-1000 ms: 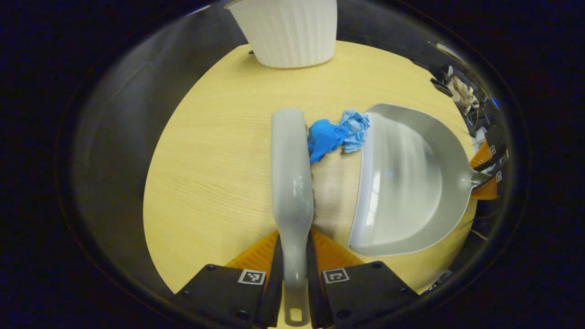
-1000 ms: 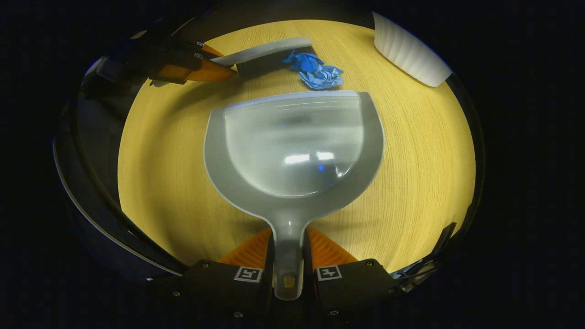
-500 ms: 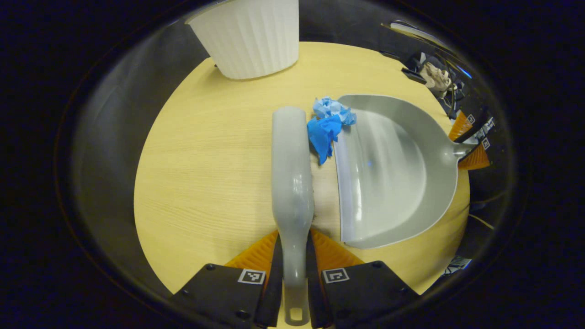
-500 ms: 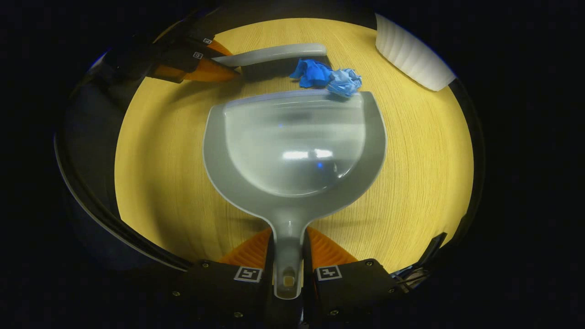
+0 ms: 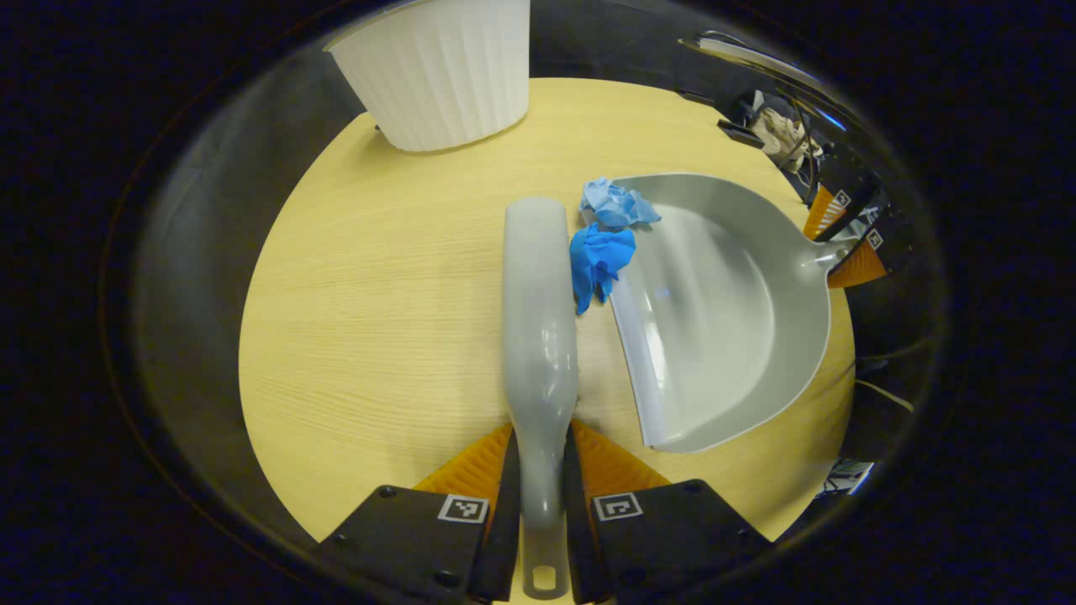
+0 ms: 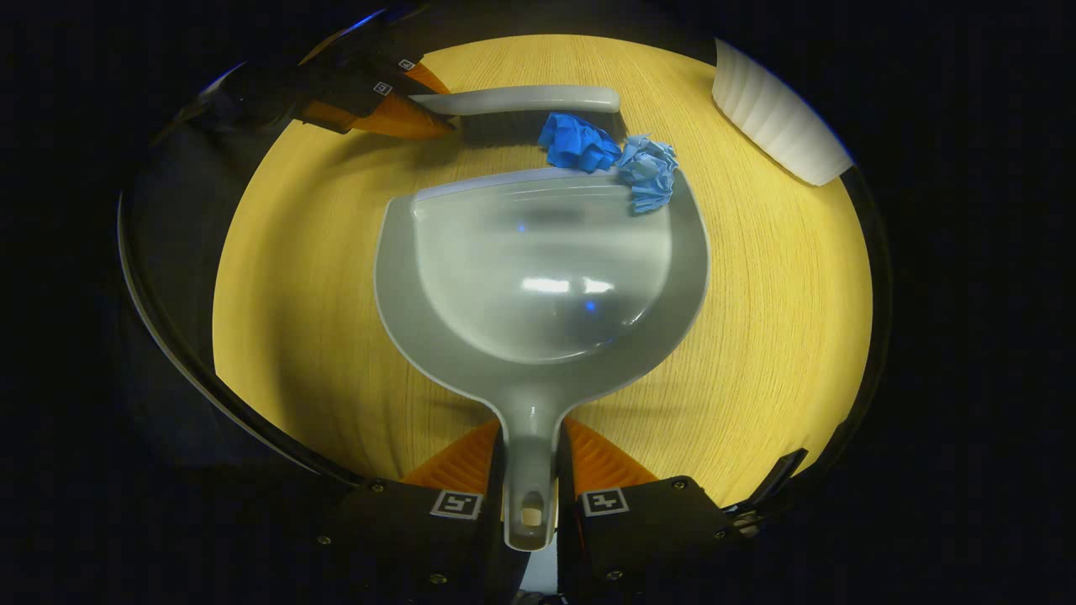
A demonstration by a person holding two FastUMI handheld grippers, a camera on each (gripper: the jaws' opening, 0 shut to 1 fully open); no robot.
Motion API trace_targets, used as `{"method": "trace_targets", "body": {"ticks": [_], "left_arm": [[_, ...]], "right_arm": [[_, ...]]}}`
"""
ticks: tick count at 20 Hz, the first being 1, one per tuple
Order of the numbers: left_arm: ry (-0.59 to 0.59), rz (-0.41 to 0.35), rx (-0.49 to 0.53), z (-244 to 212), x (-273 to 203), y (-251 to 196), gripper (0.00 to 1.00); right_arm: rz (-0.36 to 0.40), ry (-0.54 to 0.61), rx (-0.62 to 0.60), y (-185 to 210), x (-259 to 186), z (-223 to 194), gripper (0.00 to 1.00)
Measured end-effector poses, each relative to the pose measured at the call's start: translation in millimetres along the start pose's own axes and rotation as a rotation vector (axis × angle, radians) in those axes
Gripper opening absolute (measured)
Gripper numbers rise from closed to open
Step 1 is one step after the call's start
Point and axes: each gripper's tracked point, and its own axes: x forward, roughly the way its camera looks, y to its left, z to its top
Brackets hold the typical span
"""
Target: Pick up the small broom and dustpan from the desktop, sweep the trash into the dustpan with the broom, and then empty the trash into the garbage bin.
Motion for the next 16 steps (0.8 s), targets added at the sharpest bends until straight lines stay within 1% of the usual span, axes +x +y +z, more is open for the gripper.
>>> {"method": "trace_targets", "body": {"ticks": [2, 3, 4, 8, 10, 12, 13, 14, 16], "left_arm": [[-0.001, 0.011, 0.005, 3.5, -1.5, 7.6, 0.29], [-0.001, 0.013, 0.005, 5.8, -2.0, 10.4, 0.29], [-0.001, 0.011, 0.008, 8.0, -2.1, 10.7, 0.31], [-0.019, -0.044, 0.029, 16.8, 4.5, -14.1, 0.31], [-0.025, -0.087, 0.044, 17.9, 2.9, -28.4, 0.31], [-0.023, -0.111, 0.051, 14.8, 1.7, -38.2, 0.31], [-0.023, -0.120, 0.047, 14.4, 1.1, -41.8, 0.29], [-0.021, -0.118, 0.042, 13.4, 0.4, -41.2, 0.31], [-0.028, -0.103, 0.017, 12.7, -0.2, -38.8, 0.31]], "right_arm": [[0.003, 0.001, -0.020, -3.2, 2.1, -2.7, 0.29], [0.005, 0.000, -0.030, -4.6, 2.2, -2.4, 0.29], [0.006, -0.003, -0.041, -6.4, 2.3, -1.3, 0.29], [0.011, -0.013, -0.069, -13.4, 2.8, -0.4, 0.29], [0.016, -0.022, -0.072, -12.6, -4.2, 6.9, 0.29], [0.023, -0.031, -0.063, -13.4, -16.1, 16.2, 0.29], [0.027, -0.035, -0.058, -13.9, -23.0, 22.2, 0.29], [0.030, -0.039, -0.052, -17.2, -29.3, 27.3, 0.29], [0.032, -0.044, -0.045, -21.6, -26.0, 27.8, 0.29]]}}
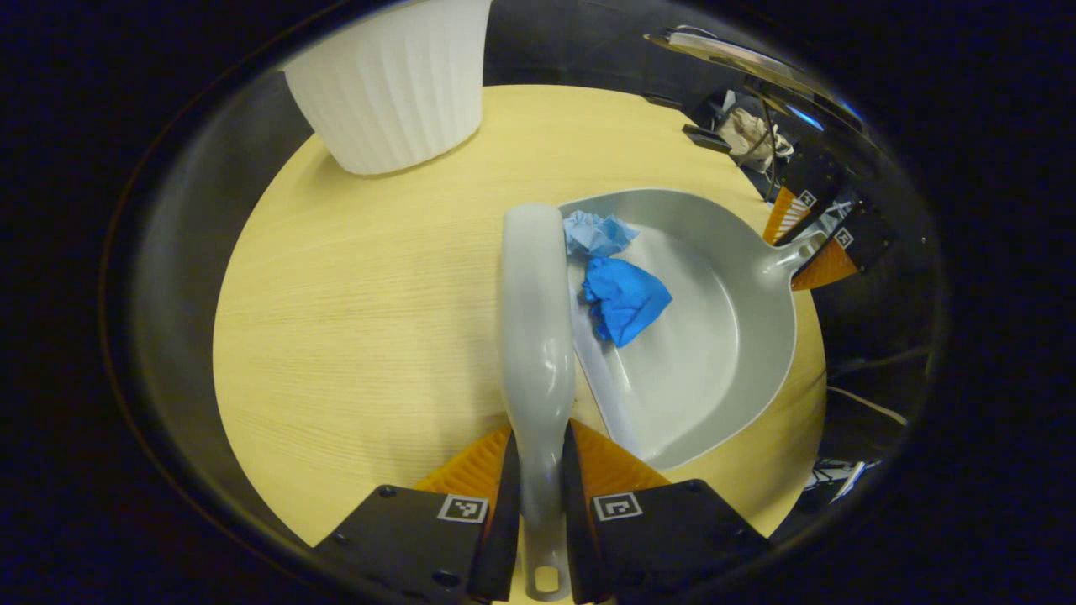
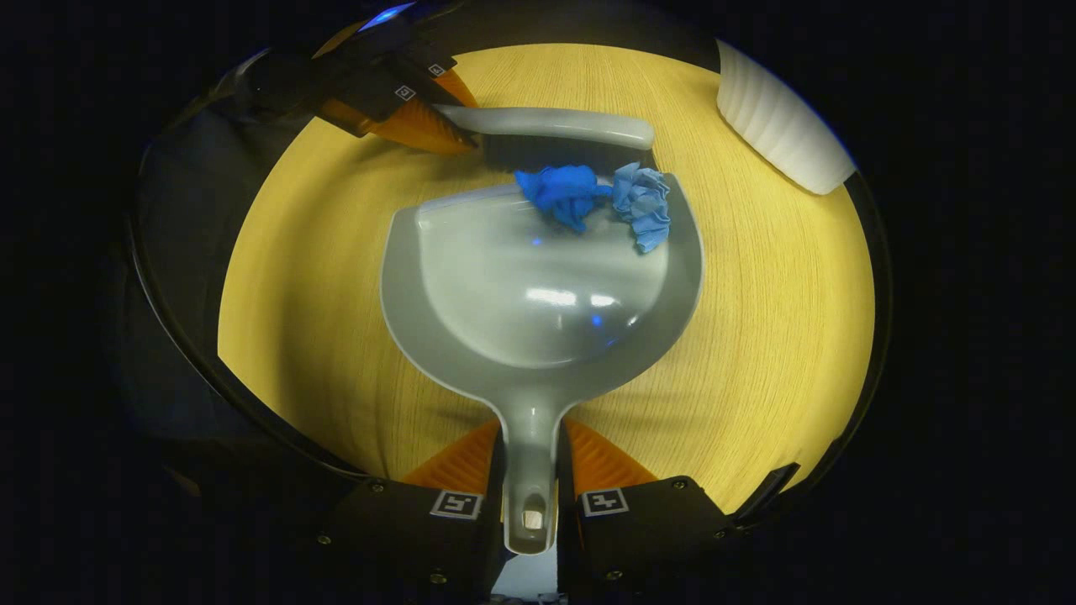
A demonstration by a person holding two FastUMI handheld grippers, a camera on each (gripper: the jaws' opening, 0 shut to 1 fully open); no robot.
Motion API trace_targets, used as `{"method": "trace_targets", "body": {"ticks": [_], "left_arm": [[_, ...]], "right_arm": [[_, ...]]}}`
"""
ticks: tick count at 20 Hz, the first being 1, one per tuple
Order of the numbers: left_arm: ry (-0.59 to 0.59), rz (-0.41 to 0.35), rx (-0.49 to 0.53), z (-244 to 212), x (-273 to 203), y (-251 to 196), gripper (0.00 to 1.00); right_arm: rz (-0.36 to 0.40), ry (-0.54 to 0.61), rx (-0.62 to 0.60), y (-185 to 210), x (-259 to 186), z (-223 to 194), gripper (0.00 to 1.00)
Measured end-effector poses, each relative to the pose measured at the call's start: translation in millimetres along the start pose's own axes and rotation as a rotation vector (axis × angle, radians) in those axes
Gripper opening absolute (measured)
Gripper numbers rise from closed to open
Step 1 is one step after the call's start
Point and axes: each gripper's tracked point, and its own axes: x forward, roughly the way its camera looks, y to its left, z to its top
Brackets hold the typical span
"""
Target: Pick up the small broom and dustpan from the desktop, sweep the trash into the dustpan with the broom, and then empty the trash into the garbage bin.
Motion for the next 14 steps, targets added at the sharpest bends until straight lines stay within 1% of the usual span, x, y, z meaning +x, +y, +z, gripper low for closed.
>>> {"method": "trace_targets", "body": {"ticks": [3, 7, 8, 9, 14], "left_arm": [[-0.012, 0.065, -0.063, -2.6, -2.6, 11.9, 0.31], [-0.015, 0.120, -0.139, -14.9, -5.8, 18.6, 0.31], [-0.012, 0.133, -0.163, -19.0, -7.9, 18.6, 0.34], [-0.001, 0.144, -0.189, -23.5, -9.3, 16.7, 0.31], [0.036, 0.229, -0.365, -51.5, -17.2, 17.2, 0.34]], "right_arm": [[-0.004, -0.007, 0.010, -1.5, 5.0, -3.1, 0.29], [-0.001, -0.011, 0.022, -7.5, 2.7, -5.3, 0.29], [-0.001, -0.011, 0.021, -9.3, 3.1, -4.3, 0.29], [-0.001, -0.008, 0.020, -10.5, 3.7, -2.9, 0.29], [0.000, -0.010, 0.033, -19.7, 3.8, 5.9, 0.29]]}}
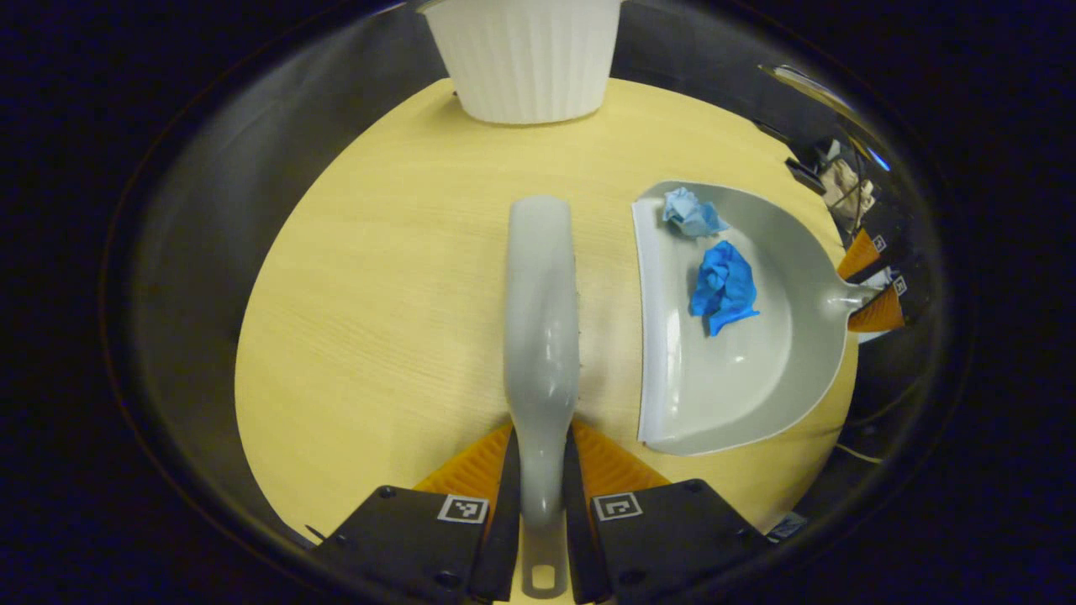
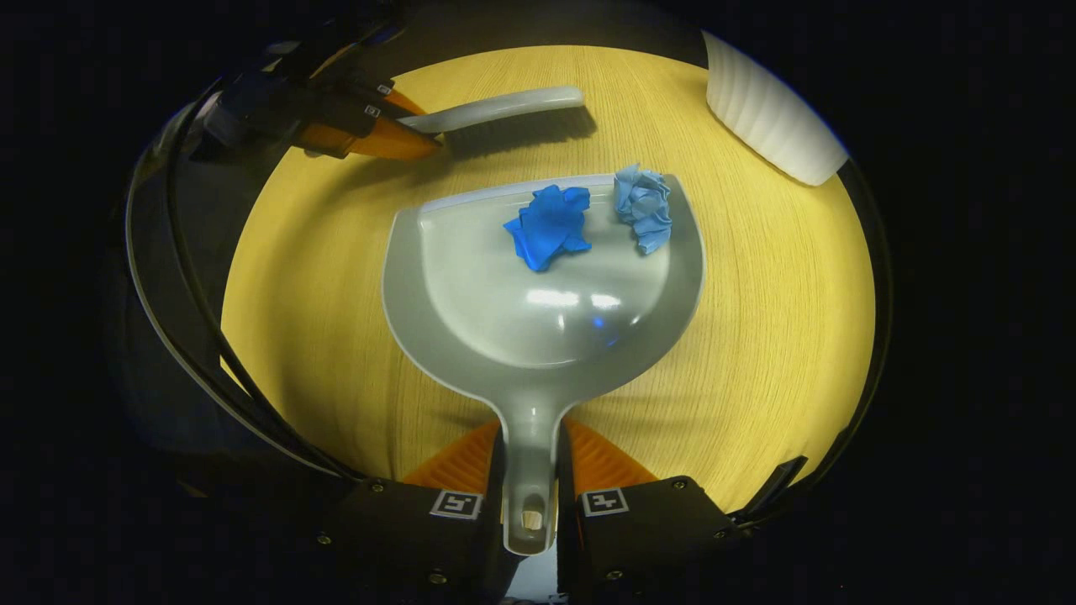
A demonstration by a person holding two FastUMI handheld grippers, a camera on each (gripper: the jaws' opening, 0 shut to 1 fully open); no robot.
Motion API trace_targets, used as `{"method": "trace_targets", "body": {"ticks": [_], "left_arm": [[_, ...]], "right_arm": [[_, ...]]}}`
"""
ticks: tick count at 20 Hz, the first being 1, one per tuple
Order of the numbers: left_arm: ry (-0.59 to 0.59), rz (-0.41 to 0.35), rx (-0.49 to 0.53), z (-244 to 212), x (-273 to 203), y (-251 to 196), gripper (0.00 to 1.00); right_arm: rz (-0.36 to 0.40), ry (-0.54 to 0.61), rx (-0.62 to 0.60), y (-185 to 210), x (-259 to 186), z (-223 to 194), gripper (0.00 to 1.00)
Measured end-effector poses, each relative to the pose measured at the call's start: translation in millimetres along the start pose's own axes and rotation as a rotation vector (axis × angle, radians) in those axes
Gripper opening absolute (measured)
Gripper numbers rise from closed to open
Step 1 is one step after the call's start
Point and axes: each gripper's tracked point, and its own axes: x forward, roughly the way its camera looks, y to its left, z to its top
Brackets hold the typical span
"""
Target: Pick up the small broom and dustpan from the desktop, sweep the trash into the dustpan with the broom, and then empty the trash into the garbage bin.
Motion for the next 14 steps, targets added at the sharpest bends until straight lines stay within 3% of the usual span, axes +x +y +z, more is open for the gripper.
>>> {"method": "trace_targets", "body": {"ticks": [3, 6, 13, 14], "left_arm": [[-0.003, 0.038, -0.127, -14.8, -6.8, 3.5, 0.29], [0.010, 0.078, -0.234, -39.7, -17.6, 8.7, 0.34], [0.031, 0.121, -0.484, -99.1, -44.8, 9.6, 0.29], [0.032, 0.124, -0.520, -108.4, -48.2, 7.0, 0.34]], "right_arm": [[-0.002, -0.006, 0.022, -7.2, -6.2, 0.3, 0.29], [-0.010, -0.016, 0.046, -19.3, -12.5, 2.3, 0.29], [-0.026, -0.037, 0.092, -52.3, -25.6, 16.9, 0.29], [-0.029, -0.042, 0.094, -57.5, -26.5, 18.7, 0.29]]}}
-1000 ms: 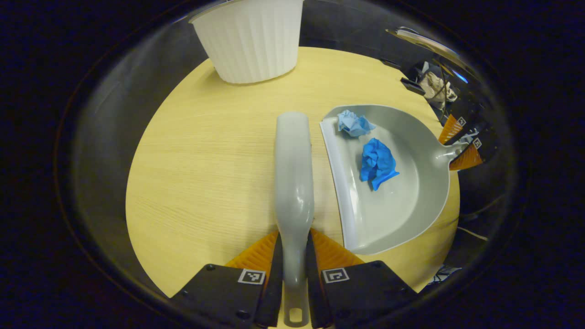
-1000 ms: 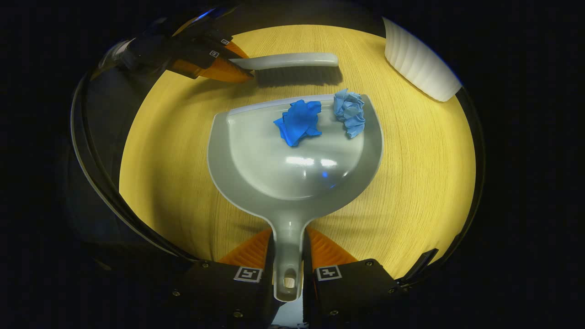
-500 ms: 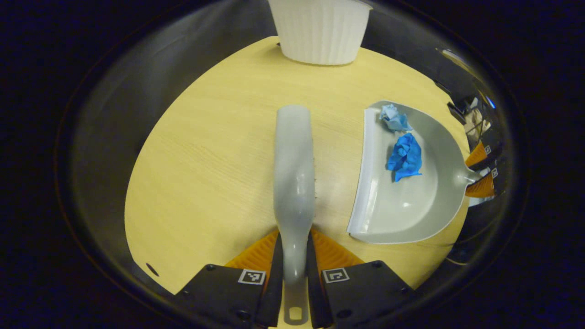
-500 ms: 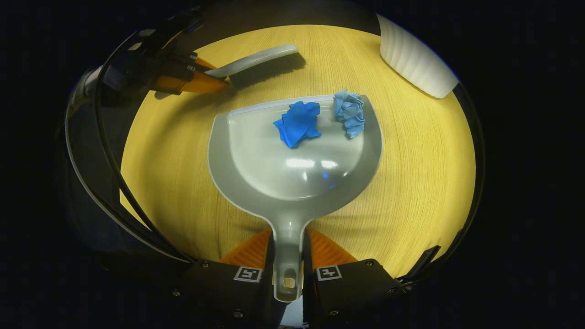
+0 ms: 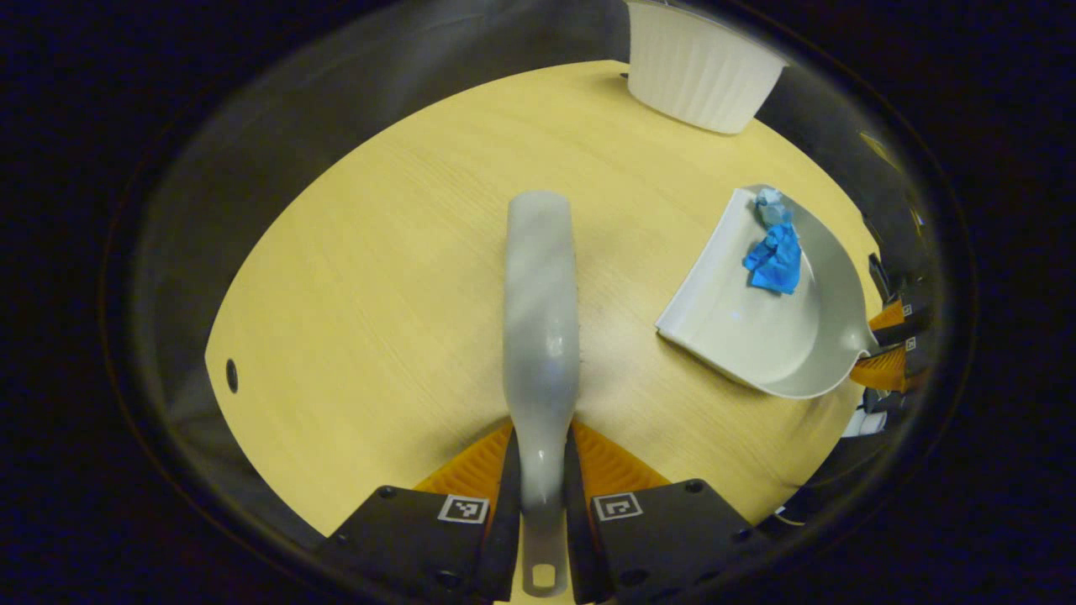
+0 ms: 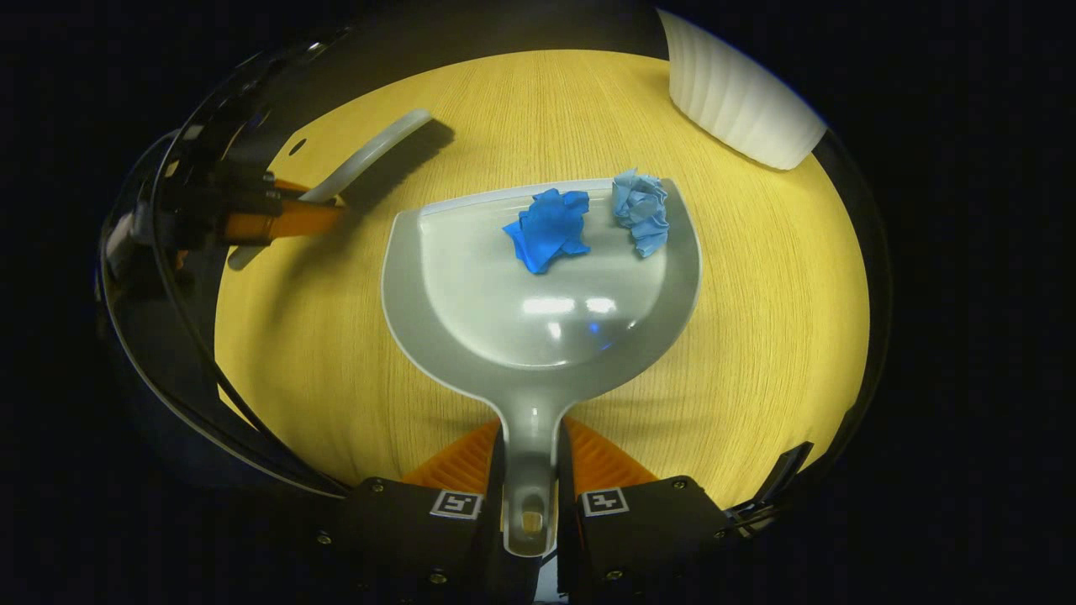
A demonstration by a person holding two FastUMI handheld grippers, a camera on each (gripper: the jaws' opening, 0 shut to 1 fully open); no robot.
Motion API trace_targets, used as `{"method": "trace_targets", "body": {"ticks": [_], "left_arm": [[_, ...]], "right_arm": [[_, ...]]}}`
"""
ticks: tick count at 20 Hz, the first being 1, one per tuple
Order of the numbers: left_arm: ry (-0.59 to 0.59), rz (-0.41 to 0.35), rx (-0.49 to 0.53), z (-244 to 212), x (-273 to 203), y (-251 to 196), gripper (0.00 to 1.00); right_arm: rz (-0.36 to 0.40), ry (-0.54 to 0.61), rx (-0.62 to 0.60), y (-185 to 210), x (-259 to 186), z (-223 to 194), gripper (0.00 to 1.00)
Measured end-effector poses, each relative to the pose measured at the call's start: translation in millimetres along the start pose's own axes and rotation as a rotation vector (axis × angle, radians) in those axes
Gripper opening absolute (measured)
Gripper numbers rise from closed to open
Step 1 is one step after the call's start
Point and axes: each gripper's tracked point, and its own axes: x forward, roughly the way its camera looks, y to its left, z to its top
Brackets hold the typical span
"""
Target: Pick up the small broom and dustpan from the desktop, sweep the trash into the dustpan with the broom, and then empty the trash into the garbage bin.
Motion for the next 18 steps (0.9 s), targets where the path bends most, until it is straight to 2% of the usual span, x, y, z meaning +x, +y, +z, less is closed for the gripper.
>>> {"method": "trace_targets", "body": {"ticks": [1, 10, 11, 12, 14, 18], "left_arm": [[0.003, 0.003, -0.033, -8.3, 0.9, -1.9, 0.34], [0.005, 0.033, -0.259, -78.8, -22.6, 11.9, 0.31], [0.003, 0.032, -0.274, -89.7, -29.6, 17.1, 0.29], [0.000, 0.033, -0.285, -97.3, -34.0, 20.3, 0.31], [-0.002, 0.035, -0.297, -102.2, -36.0, 16.8, 0.34], [-0.004, 0.041, -0.306, -108.0, -38.5, 8.2, 0.31]], "right_arm": [[-0.002, -0.002, 0.003, 10.7, 4.0, -2.7, 0.29], [-0.035, -0.068, 0.007, 12.8, -14.0, 4.4, 0.29], [-0.037, -0.080, 0.010, 13.7, -16.9, 4.9, 0.29], [-0.038, -0.089, 0.013, 13.6, -19.3, 5.5, 0.29], [-0.038, -0.114, 0.016, 14.1, -24.0, 7.6, 0.29], [-0.029, -0.198, 0.030, 16.9, -36.4, 8.4, 0.29]]}}
